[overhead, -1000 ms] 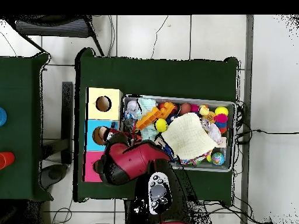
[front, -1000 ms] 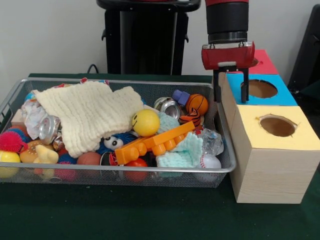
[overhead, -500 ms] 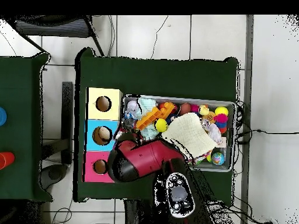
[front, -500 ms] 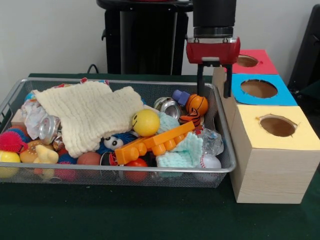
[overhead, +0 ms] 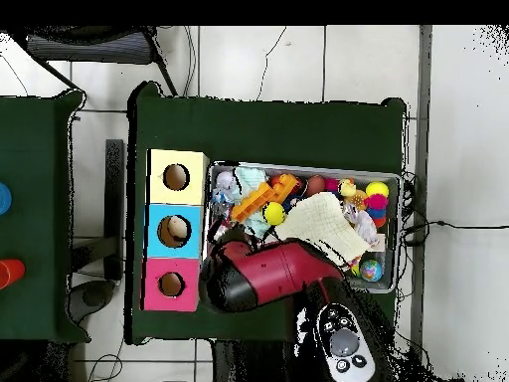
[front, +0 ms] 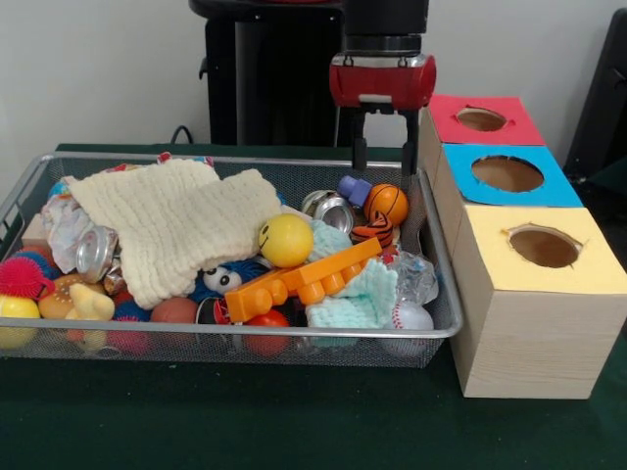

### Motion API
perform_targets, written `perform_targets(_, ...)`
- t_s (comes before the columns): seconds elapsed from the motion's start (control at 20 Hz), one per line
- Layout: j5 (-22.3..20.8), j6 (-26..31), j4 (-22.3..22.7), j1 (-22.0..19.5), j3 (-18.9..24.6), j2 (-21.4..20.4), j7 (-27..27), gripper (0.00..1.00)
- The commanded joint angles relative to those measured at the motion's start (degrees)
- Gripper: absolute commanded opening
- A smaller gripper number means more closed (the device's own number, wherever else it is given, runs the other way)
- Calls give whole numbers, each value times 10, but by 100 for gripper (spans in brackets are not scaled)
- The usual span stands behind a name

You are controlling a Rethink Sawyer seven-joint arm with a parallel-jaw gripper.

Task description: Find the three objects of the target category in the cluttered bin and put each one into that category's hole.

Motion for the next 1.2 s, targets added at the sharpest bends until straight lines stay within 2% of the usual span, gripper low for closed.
perform_targets(0.05, -65, -21, -2, 1, 38, 79, -58, 100)
perform_targets(0.35, -77, -87, -39, 44, -2, 127, -5, 100)
perform_targets(0.55, -70, -110, -46, 61, -21, 135, 11, 100)
perform_targets(0.8, -59, -145, -67, 92, -65, 151, 18, 100)
perform_targets(1.05, -56, -151, -84, 97, -76, 160, 8, 100)
perform_targets(1.2, -55, -154, -100, 118, -104, 164, 6, 100)
